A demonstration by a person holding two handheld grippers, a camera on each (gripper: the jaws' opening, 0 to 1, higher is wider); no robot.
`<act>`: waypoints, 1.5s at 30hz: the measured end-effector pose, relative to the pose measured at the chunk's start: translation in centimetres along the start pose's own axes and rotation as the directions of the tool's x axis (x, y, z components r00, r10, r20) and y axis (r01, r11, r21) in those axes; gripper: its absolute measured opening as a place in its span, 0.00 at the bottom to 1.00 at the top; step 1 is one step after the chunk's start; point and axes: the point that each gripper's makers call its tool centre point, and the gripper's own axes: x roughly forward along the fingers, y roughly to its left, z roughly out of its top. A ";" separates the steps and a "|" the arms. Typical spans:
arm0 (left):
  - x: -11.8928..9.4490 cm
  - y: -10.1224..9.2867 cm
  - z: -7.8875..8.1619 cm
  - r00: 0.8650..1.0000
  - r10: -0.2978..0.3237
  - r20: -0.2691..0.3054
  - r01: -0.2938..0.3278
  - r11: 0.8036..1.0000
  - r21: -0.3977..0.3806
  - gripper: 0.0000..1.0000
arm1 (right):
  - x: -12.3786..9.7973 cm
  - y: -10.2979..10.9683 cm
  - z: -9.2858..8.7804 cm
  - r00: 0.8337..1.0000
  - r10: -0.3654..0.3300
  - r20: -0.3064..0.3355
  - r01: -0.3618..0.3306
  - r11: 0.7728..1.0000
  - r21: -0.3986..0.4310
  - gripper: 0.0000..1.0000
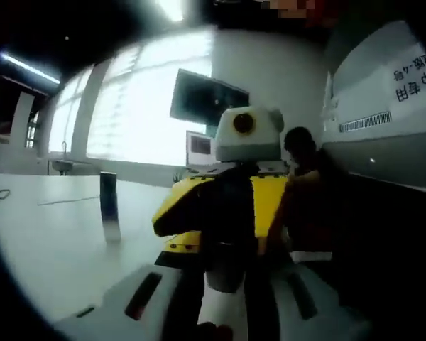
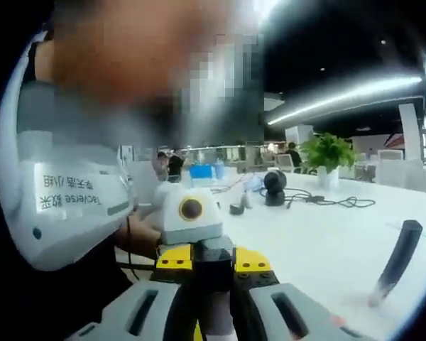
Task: Pick up cosmetic bottle twist off cap place on table pick up cap screw tight cap place on table
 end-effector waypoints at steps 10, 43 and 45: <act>-0.2 1.7 1.0 0.989 0.141 -0.035 -0.139 0.988 0.065 0.09 | 0.9 -0.8 0.9 0.989 -0.146 0.037 0.149 0.984 -0.099 0.09; -0.2 9.6 1.6 0.874 0.486 0.014 -0.482 0.864 0.147 0.12 | -1.7 -8.7 2.7 0.787 -0.565 0.249 0.546 0.825 0.146 0.09; -0.2 10.5 1.3 0.840 0.542 0.013 -0.533 0.821 0.204 0.14 | -1.6 -9.5 2.0 0.756 -0.617 0.219 0.594 0.787 0.169 0.09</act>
